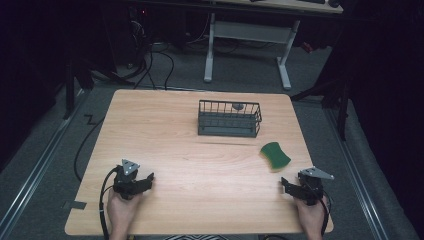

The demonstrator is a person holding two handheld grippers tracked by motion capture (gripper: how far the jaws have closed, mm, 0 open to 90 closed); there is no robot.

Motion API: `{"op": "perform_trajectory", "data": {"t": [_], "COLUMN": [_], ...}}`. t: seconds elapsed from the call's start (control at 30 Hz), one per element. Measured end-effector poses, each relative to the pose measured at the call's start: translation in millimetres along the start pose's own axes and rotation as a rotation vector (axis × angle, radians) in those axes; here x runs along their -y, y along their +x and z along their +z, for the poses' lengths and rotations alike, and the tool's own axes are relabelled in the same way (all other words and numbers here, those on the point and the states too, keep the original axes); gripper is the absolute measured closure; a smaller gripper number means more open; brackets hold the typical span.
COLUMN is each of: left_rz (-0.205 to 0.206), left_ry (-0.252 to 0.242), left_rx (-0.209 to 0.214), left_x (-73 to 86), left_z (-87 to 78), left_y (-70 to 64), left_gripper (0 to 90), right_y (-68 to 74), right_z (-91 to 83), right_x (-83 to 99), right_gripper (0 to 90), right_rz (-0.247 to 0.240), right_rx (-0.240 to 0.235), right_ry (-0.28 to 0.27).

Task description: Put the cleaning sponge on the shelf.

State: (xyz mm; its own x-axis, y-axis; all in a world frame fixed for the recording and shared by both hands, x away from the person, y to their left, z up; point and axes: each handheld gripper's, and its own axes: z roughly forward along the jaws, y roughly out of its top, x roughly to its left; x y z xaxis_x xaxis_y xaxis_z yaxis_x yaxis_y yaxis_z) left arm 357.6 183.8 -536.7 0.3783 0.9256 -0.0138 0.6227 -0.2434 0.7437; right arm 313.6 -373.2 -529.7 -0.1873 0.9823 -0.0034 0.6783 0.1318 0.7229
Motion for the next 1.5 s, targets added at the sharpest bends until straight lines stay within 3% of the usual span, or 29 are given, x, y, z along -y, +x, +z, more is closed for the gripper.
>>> {"op": "perform_trajectory", "data": {"t": [0.5, 0.67, 0.9, 1.03, 1.2, 1.3, 1.5], "left_rz": [-0.002, -0.032, -0.017, -0.051, -0.051, -0.052, -0.019], "left_ry": [0.002, -0.008, -0.001, -0.009, 0.006, -0.012, -0.013], "left_rx": [0.005, 0.022, 0.007, 0.017, 0.014, 0.033, 0.061], "left_x": [-0.2, 0.1, -0.4, -1.0, -6.2, -13.2, -31.7], "left_z": [0.2, -0.7, -0.2, -0.7, -0.6, -3.1, -5.5], "left_y": [0.1, 3.4, 1.0, 4.2, 3.7, 2.0, -5.9], "left_gripper": [27.9, 28.2, 28.6, 31.1, 34.0, 35.4, 37.7], "right_y": [1.4, 0.7, 0.5, 2.3, 4.6, 5.2, 9.3], "right_z": [0.1, -0.4, -0.9, -1.4, -1.8, -4.7, -12.3], "right_x": [-0.3, 0.0, 0.5, -1.2, -2.9, -6.0, -20.3], "right_gripper": [29.2, 30.3, 31.2, 37.8, 49.8, 54.8, 58.5], "right_rz": [-0.012, -0.028, -0.04, -0.034, -0.034, -0.011, -0.029], "right_rx": [0.0, -0.014, -0.022, -0.012, -0.013, -0.039, -0.088], "right_ry": [0.005, 0.003, 0.0, 0.008, -0.002, -0.024, -0.074]}}
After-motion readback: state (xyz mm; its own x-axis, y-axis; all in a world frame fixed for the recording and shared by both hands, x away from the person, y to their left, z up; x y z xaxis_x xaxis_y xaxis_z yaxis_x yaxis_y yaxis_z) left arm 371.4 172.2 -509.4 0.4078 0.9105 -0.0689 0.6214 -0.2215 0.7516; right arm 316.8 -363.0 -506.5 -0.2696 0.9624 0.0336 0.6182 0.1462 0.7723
